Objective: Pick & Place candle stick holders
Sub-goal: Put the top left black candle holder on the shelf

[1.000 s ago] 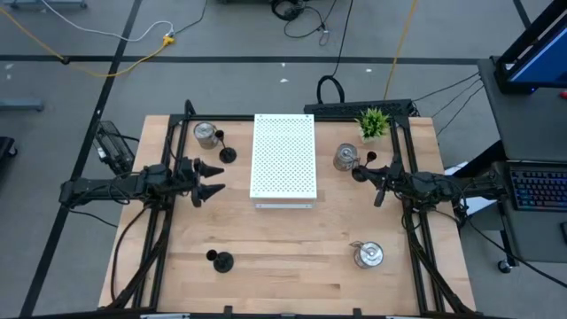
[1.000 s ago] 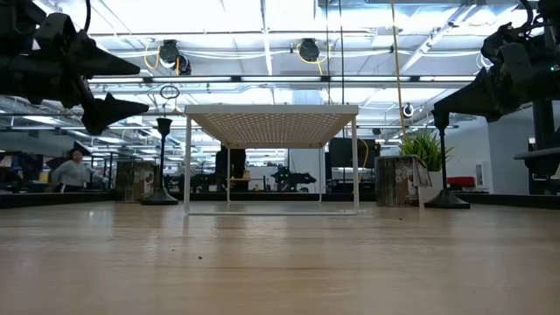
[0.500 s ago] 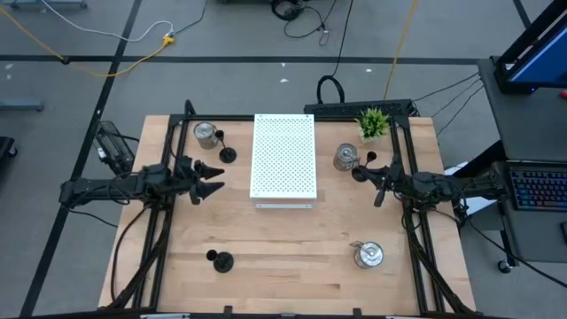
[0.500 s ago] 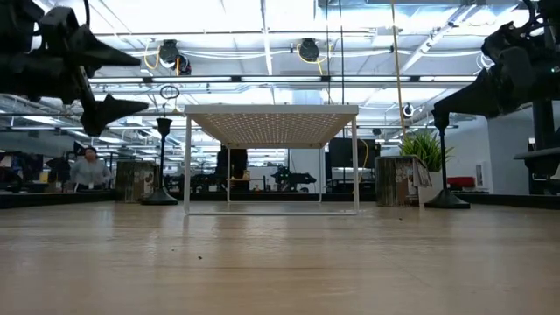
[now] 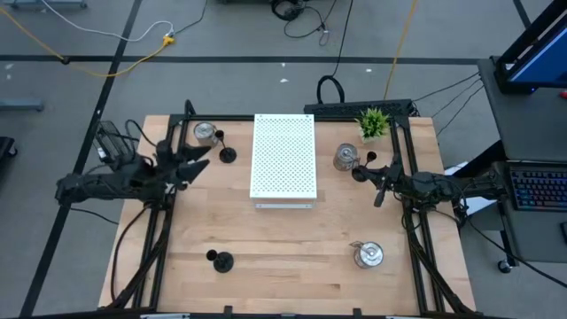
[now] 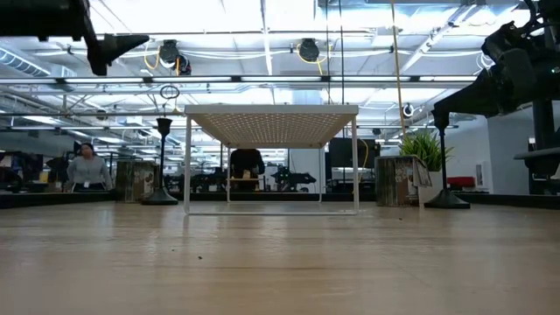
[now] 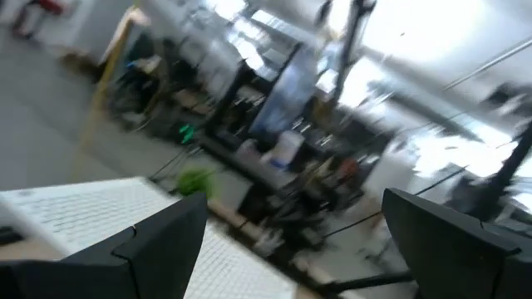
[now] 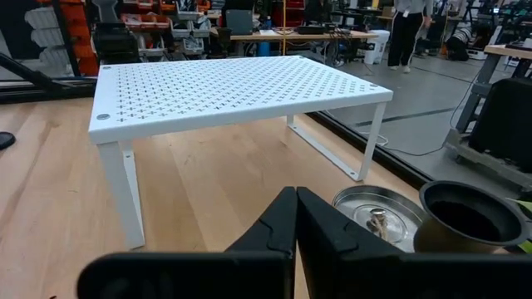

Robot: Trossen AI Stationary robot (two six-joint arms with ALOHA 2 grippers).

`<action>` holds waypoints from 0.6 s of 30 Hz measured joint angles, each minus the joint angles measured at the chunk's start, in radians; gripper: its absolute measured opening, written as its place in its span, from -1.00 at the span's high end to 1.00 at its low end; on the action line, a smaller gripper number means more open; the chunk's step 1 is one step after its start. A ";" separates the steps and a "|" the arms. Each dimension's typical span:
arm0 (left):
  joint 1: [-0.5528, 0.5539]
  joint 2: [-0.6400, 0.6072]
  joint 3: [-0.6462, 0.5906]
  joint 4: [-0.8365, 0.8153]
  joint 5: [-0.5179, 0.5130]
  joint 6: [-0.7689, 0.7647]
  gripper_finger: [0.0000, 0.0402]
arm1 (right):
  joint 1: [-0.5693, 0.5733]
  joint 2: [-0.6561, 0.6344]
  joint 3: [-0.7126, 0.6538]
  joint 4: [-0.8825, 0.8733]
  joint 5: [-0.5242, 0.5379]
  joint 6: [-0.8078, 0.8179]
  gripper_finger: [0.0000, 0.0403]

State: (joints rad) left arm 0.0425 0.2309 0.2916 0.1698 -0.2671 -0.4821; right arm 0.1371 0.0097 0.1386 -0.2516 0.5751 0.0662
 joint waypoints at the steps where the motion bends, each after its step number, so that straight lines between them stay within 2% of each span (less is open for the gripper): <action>1: 0.000 0.032 0.040 -0.057 -0.013 -0.011 -0.82 | 0.000 0.000 0.000 0.000 0.000 0.000 1.00; 5: 0.007 0.180 0.199 -0.283 -0.056 -0.077 -0.82 | 0.000 0.000 0.000 0.000 0.000 0.000 1.00; 10: 0.050 0.347 0.386 -0.477 -0.075 -0.105 -0.82 | 0.000 0.000 0.000 0.000 0.000 0.000 1.00; 18: 0.219 0.540 0.641 -0.794 -0.075 -0.099 -0.82 | 0.000 0.000 0.000 0.000 0.000 0.000 1.00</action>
State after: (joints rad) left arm 0.2612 0.7707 0.9326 -0.6242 -0.3420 -0.5812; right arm 0.1368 0.0094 0.1387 -0.2516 0.5755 0.0662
